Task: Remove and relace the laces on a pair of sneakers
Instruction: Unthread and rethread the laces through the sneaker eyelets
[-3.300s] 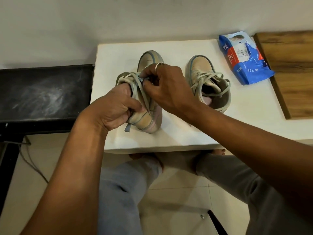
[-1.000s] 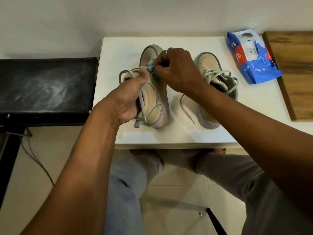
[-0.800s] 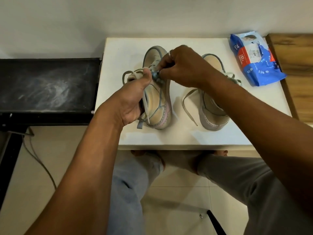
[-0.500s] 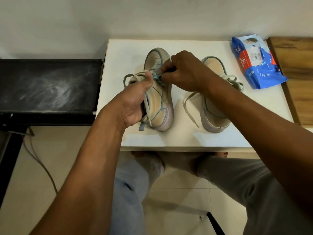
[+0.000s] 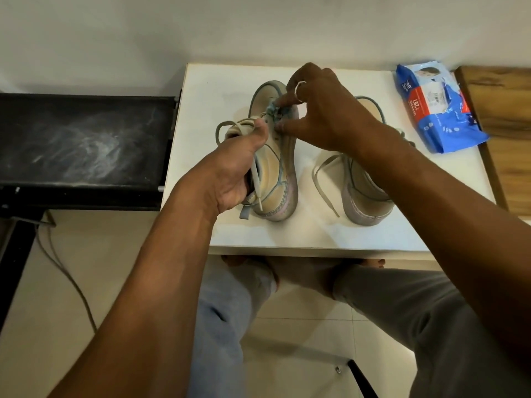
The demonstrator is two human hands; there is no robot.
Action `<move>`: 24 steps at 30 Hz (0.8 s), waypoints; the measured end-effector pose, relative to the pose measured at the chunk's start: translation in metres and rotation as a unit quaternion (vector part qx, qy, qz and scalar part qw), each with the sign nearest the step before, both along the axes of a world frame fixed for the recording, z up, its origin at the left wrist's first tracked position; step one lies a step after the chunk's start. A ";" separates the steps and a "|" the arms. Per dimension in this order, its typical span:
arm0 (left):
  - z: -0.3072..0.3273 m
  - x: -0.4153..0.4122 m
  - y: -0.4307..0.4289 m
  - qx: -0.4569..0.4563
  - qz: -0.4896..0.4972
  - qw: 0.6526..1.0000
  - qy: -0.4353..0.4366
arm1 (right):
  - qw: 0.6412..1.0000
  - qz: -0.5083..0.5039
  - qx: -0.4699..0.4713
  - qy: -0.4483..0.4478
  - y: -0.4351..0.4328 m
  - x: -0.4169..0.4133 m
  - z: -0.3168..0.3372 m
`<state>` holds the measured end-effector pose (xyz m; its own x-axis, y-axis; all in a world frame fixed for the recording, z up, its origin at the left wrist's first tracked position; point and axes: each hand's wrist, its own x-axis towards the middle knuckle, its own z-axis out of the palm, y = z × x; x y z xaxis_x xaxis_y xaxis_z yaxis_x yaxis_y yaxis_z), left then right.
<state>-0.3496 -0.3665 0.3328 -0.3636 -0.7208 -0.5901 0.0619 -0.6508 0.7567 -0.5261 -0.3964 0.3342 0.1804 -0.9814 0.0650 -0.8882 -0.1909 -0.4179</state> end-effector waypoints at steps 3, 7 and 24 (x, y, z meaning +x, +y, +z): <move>0.001 -0.001 0.001 0.000 0.000 1.000 -0.016 | 0.998 0.042 -0.002 0.053 -0.008 -0.003 -0.003; 0.003 -0.001 0.003 0.004 -0.004 1.000 -0.006 | 0.997 0.036 -0.039 0.061 -0.005 0.000 -0.006; 0.006 0.000 0.004 0.009 0.000 1.000 0.006 | 1.000 -0.002 -0.020 -0.018 0.008 0.015 -0.003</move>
